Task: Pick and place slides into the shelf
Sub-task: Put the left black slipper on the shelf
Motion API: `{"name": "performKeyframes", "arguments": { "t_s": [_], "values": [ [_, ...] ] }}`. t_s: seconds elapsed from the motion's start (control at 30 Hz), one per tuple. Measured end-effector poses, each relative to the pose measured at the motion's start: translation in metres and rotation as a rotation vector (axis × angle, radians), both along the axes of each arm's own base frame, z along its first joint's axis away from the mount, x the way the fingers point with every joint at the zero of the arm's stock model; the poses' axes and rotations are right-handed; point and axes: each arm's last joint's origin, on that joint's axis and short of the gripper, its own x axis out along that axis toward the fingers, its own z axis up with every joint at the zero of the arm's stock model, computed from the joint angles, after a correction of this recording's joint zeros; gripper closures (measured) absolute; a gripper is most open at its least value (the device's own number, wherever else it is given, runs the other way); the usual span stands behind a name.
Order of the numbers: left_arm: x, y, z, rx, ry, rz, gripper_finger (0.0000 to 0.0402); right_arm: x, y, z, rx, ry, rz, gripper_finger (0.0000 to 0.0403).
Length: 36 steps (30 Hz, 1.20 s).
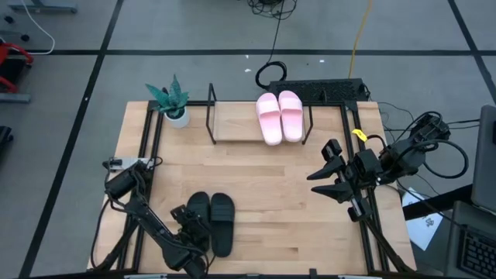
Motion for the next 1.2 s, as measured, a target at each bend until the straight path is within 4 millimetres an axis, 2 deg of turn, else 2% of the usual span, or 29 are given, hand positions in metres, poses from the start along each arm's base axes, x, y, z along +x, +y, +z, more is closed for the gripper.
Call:
{"name": "performKeyframes", "arguments": {
  "t_s": [0.13, 0.67, 0.87, 1.0, 1.2],
  "values": [
    [-0.002, 0.005, -0.006, 0.008, 0.028, 0.015, 0.0126, 0.0, 0.0, 0.0, 0.0, 0.0, 0.0, 0.0293],
    [0.003, 0.014, -0.004, 0.088, 0.019, -0.008, 0.0126, 0.0, 0.0, -0.002, -0.012, 0.017, 0.0, 0.0293],
    [0.0, 0.018, -0.013, 0.091, 0.034, -0.009, 0.0126, 0.0, 0.0, -0.002, -0.013, 0.018, 0.0, 0.0293],
    [0.001, 0.019, -0.013, 0.089, 0.033, -0.005, 0.0126, 0.001, 0.0, -0.002, -0.013, 0.018, 0.0, 0.0293],
    [0.004, 0.016, -0.01, 0.072, 0.015, -0.006, 0.0153, 0.0, 0.0, -0.002, -0.013, 0.018, 0.0, 0.0293]
  ]
}}
